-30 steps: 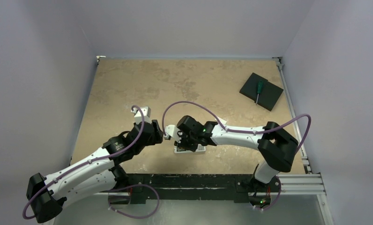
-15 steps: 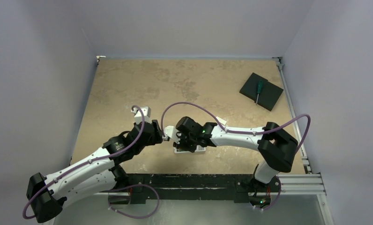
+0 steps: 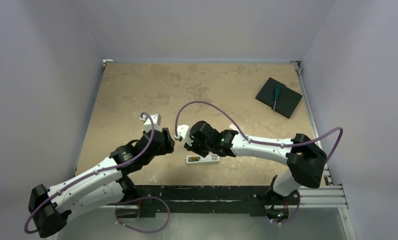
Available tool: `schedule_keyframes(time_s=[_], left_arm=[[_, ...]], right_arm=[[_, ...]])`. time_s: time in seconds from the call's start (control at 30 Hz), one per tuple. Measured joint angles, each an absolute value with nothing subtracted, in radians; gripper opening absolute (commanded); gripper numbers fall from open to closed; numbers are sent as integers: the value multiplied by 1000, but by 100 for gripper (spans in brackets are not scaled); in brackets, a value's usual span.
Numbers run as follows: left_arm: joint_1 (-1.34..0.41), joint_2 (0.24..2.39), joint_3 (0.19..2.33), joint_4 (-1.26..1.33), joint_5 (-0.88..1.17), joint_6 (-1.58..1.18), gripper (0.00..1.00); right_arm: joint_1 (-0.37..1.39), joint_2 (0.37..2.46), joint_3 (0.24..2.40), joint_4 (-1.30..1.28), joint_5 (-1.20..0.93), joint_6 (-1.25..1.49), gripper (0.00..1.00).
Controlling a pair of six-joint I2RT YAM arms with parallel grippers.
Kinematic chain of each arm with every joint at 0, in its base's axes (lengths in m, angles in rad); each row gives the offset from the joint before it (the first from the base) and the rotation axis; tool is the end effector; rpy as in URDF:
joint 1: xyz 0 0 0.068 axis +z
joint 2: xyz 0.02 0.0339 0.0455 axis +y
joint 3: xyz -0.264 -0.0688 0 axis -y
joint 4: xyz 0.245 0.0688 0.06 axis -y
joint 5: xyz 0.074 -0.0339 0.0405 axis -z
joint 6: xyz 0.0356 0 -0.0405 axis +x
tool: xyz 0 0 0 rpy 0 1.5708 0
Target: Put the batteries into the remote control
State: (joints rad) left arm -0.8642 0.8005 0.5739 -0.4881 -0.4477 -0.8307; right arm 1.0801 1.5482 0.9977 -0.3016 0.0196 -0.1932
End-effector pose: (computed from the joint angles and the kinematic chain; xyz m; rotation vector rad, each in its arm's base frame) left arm 0.1211 -0.1182 0.2369 -0.1938 2.2278 -0.4255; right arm 0.1544 0.2875 0.2179 -1.4543 1.9822 0.3745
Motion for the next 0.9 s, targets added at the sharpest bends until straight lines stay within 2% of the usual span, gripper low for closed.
schedule_keyframes(time_s=[0.27,0.4,0.57,0.73,0.9], left_arm=[[-864,802,542,-445,-369,-826,52],[-864,833,537,-405,-311,-816,52],[-864,868,511,-336,-227,-799,52],[-864,894,480,-278,-155,-793,53],[-864,914,449,-220,-92,-793,57]], right_arm=[[1080,1536,978,-294,123,-39,29],[1080,1531,931,-280,163,44,37],[1080,1462,852,-244,218,159,39],[1080,1349,775,-159,246,281,47],[1080,1284,738,-120,249,365,47]])
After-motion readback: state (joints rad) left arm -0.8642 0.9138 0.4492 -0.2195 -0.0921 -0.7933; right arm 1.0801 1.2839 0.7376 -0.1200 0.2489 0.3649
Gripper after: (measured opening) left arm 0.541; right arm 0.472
